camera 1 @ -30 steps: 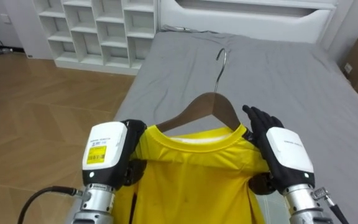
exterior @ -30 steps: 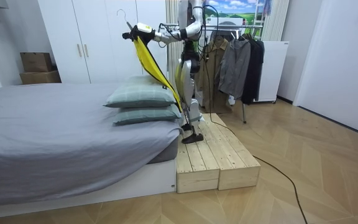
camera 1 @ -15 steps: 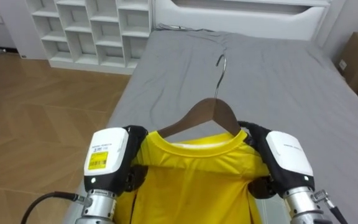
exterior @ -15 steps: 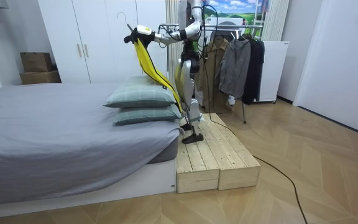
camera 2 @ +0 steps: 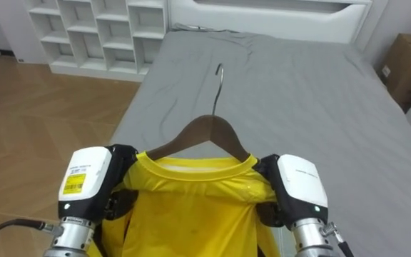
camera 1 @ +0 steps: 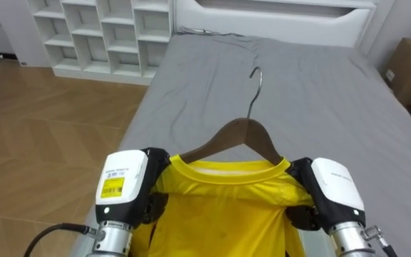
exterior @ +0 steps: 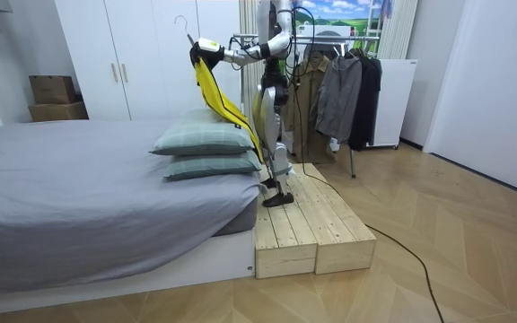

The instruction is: Hang clothes

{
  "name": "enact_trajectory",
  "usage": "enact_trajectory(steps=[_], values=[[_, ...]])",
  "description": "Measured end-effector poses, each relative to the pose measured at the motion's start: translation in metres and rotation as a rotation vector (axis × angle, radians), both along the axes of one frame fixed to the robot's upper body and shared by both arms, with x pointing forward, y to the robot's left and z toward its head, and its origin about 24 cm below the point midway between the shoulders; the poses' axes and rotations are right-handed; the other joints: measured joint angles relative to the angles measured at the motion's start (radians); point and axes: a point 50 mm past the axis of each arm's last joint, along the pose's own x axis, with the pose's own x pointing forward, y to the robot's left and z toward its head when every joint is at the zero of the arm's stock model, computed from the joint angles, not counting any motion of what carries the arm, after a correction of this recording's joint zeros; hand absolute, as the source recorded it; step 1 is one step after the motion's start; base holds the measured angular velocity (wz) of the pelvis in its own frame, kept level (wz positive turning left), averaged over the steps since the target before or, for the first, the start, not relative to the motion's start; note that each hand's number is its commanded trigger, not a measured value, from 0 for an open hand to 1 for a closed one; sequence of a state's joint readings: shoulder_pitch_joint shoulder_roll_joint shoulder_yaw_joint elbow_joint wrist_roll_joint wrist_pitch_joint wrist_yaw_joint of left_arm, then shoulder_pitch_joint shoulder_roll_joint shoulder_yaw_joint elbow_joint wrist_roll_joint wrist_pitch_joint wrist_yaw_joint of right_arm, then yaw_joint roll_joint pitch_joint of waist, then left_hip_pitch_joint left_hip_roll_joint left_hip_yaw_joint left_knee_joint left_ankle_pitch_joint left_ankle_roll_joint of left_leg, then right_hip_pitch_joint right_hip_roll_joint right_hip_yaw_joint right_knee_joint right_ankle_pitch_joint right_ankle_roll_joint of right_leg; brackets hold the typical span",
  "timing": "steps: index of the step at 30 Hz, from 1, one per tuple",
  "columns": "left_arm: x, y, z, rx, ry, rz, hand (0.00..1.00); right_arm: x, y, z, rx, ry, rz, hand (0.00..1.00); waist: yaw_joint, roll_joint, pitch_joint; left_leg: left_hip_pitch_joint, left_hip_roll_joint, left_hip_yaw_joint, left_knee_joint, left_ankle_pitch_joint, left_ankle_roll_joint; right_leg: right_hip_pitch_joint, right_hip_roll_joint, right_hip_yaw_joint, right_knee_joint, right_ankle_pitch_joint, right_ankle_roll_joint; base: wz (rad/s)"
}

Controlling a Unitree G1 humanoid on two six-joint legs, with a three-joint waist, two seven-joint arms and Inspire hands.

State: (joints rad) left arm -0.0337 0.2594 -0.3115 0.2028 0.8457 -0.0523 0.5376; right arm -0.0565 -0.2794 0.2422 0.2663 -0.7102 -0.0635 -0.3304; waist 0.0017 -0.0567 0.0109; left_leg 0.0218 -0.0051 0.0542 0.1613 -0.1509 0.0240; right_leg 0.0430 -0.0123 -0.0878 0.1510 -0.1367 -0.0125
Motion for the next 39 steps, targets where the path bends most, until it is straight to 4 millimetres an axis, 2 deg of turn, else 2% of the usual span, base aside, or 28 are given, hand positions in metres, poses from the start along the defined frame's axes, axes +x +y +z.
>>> enact_trajectory(steps=[8,15,20,21,22,23,36,39], values=[[-0.002,0.001,-0.002,0.014,0.005,0.001,1.0,-0.002,0.0,-0.003,0.004,0.011,-0.001,1.0,-0.007,0.001,-0.0007,0.0,0.0,0.002,0.001,0.0,0.0,0.0,0.0,0.001,0.0,0.0,0.0,0.0],[-0.007,-0.002,-0.002,0.017,0.005,-0.007,1.0,-0.01,-0.004,-0.009,0.014,0.022,-0.02,1.0,-0.052,0.003,-0.0074,0.006,-0.001,0.001,0.002,-0.001,0.001,0.007,-0.001,0.0,0.0,0.0,0.0,0.0],[-0.008,-0.004,-0.003,0.021,0.012,-0.021,0.99,-0.015,-0.006,-0.012,0.016,0.026,-0.036,1.0,-0.075,0.004,-0.0083,0.009,-0.001,0.002,0.003,-0.001,0.001,0.008,0.0,0.002,0.001,0.0,0.0,0.0],[-0.008,-0.005,-0.003,0.021,0.013,-0.024,0.63,-0.016,-0.007,-0.013,0.016,0.029,-0.039,1.0,-0.078,0.004,-0.0085,0.009,-0.001,0.002,0.003,-0.001,0.001,0.008,0.0,0.003,0.002,0.0,0.0,0.0],[-0.008,-0.005,-0.003,0.022,0.015,-0.026,0.19,-0.017,-0.007,-0.014,0.016,0.03,-0.041,1.0,-0.08,0.005,-0.0086,0.01,0.0,0.003,0.003,-0.001,0.001,0.008,0.0,0.004,0.002,0.0,0.0,0.0],[-0.008,-0.005,-0.003,0.021,0.015,-0.026,0.0,-0.017,-0.007,-0.014,0.016,0.029,-0.042,1.0,-0.08,0.005,-0.0086,0.01,0.0,0.004,0.003,-0.001,0.001,0.008,0.0,0.005,0.002,0.0,0.0,0.0],[-0.009,-0.019,0.002,-0.119,0.004,-0.071,0.0,-0.019,-0.007,-0.021,0.013,0.058,-0.046,1.0,-0.077,0.009,-0.0074,0.021,0.007,0.027,-0.001,-0.006,0.002,0.009,0.003,0.021,0.004,0.001,-0.001,-0.04],[-0.01,-0.021,0.003,-0.129,-0.003,-0.085,0.0,-0.019,-0.007,-0.021,0.008,0.056,-0.041,1.0,-0.076,0.013,-0.0046,0.022,0.007,0.033,-0.003,-0.008,0.002,0.007,0.005,0.029,0.003,0.001,-0.001,-0.06]])
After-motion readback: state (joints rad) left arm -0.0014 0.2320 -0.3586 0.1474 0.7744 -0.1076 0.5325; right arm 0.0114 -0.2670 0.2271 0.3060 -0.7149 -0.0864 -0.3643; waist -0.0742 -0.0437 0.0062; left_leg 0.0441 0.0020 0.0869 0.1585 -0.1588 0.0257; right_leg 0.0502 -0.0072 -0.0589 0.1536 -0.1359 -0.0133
